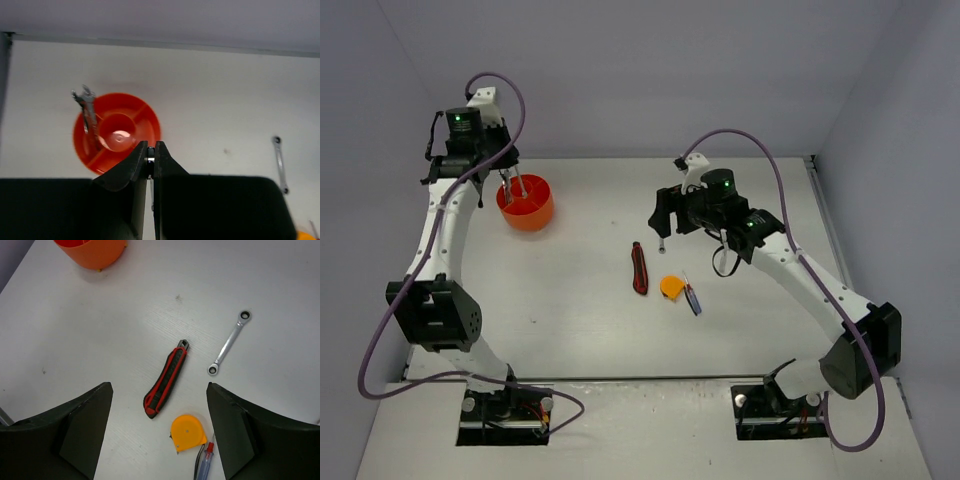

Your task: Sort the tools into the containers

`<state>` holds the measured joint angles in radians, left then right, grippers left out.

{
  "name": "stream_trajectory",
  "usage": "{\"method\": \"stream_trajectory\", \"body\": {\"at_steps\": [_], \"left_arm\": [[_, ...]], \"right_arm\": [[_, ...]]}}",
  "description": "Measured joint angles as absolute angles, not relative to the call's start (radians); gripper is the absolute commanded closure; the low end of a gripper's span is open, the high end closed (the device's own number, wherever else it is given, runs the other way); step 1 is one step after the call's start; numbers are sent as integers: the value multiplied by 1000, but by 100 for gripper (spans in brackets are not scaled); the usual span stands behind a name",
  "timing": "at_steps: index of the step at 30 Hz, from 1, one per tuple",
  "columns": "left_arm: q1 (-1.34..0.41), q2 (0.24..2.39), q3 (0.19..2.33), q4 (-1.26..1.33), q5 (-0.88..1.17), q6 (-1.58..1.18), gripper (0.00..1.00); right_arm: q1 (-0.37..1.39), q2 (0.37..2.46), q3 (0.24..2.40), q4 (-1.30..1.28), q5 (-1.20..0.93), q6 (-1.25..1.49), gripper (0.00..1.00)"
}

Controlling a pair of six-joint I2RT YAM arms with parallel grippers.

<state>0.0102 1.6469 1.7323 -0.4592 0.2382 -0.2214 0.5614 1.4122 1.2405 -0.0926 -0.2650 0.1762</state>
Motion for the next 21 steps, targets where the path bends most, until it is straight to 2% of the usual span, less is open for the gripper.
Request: {"method": "stream_trajectory", "body": {"at_steps": [6, 12, 20, 21], "left_arm": [[123, 1866, 1911, -497, 239, -86, 100], [158, 2060, 2045, -517, 234, -5, 100], [159, 2141, 2058, -434, 235, 23, 100], [159, 2146, 2057, -424, 235, 22, 98]], "right_arm": [[536, 1338, 1165, -100, -268, 186, 27], [535, 1319, 1144, -111, -270, 201, 27], [529, 1317, 1129, -136, -257, 224, 26], [529, 1317, 1128, -138, -254, 228, 26]]}}
